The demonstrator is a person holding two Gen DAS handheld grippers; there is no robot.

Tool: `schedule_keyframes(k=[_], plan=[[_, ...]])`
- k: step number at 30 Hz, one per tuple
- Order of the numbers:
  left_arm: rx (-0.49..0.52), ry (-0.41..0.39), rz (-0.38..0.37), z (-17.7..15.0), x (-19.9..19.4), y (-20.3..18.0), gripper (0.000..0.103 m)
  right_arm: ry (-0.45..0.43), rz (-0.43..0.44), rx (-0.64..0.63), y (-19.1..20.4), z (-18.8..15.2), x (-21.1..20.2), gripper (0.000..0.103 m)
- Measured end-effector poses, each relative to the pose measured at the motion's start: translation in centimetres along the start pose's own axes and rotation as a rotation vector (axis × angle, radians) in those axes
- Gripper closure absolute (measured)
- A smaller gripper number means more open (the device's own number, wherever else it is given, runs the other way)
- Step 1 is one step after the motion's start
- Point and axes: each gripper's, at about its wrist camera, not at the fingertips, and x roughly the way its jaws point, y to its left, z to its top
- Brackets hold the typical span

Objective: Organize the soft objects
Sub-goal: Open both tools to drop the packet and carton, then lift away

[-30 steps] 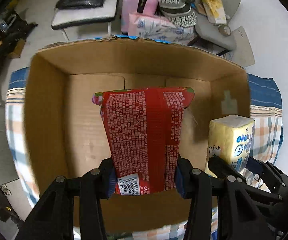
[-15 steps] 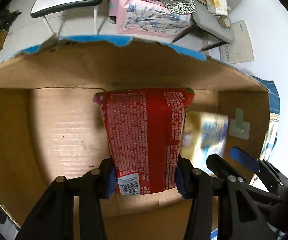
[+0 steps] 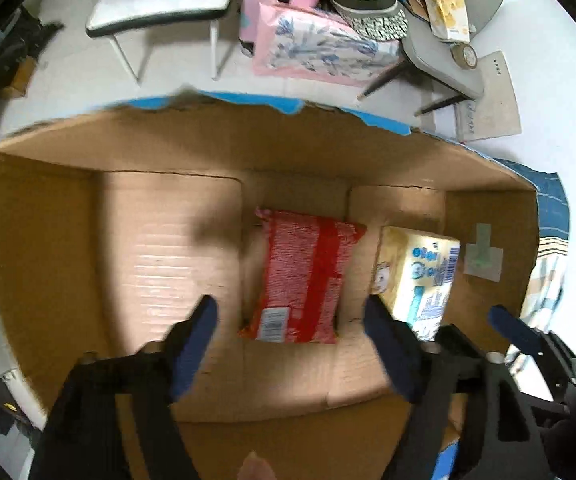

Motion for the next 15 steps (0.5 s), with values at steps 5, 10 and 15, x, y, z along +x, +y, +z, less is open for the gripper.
schedule_keyframes(k=[5, 10, 15], plan=[[-0.002, -0.089, 0.064, -2.4, -2.0, 0.9, 0.011, -0.001, -0.023, -0.031, 0.7, -2.5, -1.0, 0.001], [-0.009, -0.160, 0.113, -5.6, -3.0, 1.6, 0.004, -0.026, -0.025, -0.039, 1.2, -5.6, -2.0, 0.000], [0.014, -0.212, 0.119, -8.4, -4.3, 1.5, 0.004, -0.075, -0.051, -0.038, 1.3, -8.9, -3.4, 0.000]])
